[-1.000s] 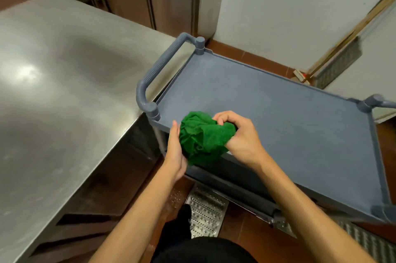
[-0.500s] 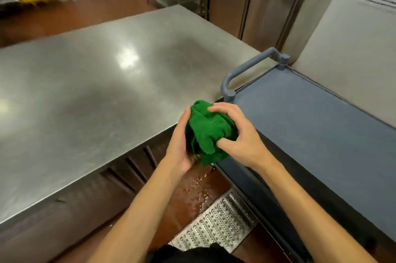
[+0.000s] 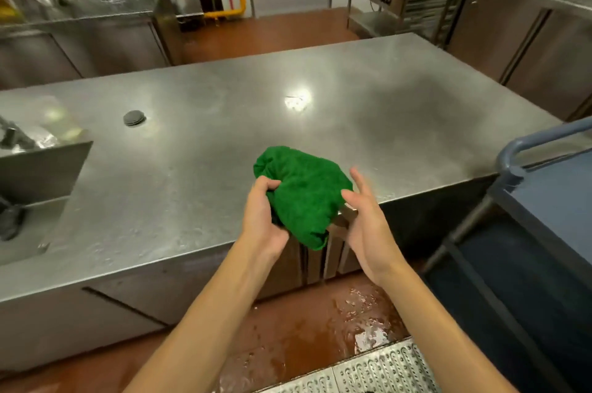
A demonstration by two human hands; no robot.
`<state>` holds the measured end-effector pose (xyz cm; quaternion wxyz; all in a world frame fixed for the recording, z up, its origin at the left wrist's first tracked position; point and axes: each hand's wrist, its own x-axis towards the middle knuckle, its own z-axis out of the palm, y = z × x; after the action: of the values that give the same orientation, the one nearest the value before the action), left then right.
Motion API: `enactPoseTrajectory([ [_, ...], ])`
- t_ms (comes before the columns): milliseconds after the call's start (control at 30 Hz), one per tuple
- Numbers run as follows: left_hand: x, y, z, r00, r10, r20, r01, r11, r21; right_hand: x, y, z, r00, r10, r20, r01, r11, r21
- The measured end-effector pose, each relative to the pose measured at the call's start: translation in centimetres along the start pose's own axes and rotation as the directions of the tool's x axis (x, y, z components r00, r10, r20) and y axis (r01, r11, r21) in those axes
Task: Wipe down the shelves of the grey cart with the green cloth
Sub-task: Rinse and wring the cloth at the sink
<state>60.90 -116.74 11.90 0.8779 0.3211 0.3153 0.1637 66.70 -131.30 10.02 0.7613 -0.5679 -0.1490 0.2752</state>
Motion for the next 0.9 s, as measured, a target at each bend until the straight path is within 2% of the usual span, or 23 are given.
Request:
enactPoseTrajectory([
  [67, -0.8, 2.4, -2.9, 0.999, 0.025, -0.046, -0.027, 0.999, -0.035, 0.5, 1.5, 5.2, 0.997, 0.057, -0.043, -0.054, 0.996, 0.068],
  [167, -1.9, 5.5, -6.7, 0.990, 0.080, -0.118, -0.090, 0.993, -0.082, 0.9, 3.3, 12.8, 0.997, -0.004, -0.079, 0.011, 0.996, 0.093],
  [233, -2.8, 7.5, -8.8, 0.977, 0.139, -0.163, -0.157, 0.982, -0.103, 1.4, 4.3, 16.9, 0.991, -0.068, -0.113, 0.070, 0.997, 0.015],
  [300, -3.4, 9.8, -11.5, 0.952, 0.192, -0.237, -0.224, 0.968, -0.117, 2.3, 5.0, 20.5, 0.978, -0.197, -0.065, 0.186, 0.972, -0.145],
  [333, -3.6, 11.1, -12.8, 0.944, 0.220, -0.245, -0.256, 0.958, -0.127, 2.8, 5.3, 22.1, 0.960, -0.278, -0.016, 0.266, 0.933, -0.243],
  [400, -3.8, 13.9, -15.1, 0.940, 0.276, -0.201, -0.306, 0.942, -0.140, 4.3, 6.2, 25.0, 0.891, -0.431, 0.141, 0.446, 0.777, -0.444],
  [467, -3.7, 17.0, -17.1, 0.928, 0.315, -0.198, -0.344, 0.929, -0.134, 5.8, 7.4, 28.3, 0.826, -0.478, 0.300, 0.561, 0.642, -0.522],
  [533, -3.3, 19.9, -19.1, 0.896, 0.346, -0.278, -0.386, 0.917, -0.104, 7.2, 8.7, 32.0, 0.819, -0.433, 0.377, 0.573, 0.665, -0.479],
  [733, -0.2, 27.9, -26.0, 0.750, 0.434, -0.499, -0.507, 0.862, -0.013, 12.2, 11.8, 43.2, 0.819, -0.319, 0.477, 0.509, 0.787, -0.348],
  [833, 1.9, 32.0, -28.6, 0.677, 0.419, -0.605, -0.532, 0.847, -0.010, 15.6, 13.2, 48.5, 0.820, -0.285, 0.495, 0.482, 0.812, -0.330],
  [900, 3.6, 35.2, -30.0, 0.659, 0.389, -0.644, -0.547, 0.836, -0.055, 17.9, 14.0, 51.9, 0.818, -0.247, 0.520, 0.456, 0.829, -0.323],
])
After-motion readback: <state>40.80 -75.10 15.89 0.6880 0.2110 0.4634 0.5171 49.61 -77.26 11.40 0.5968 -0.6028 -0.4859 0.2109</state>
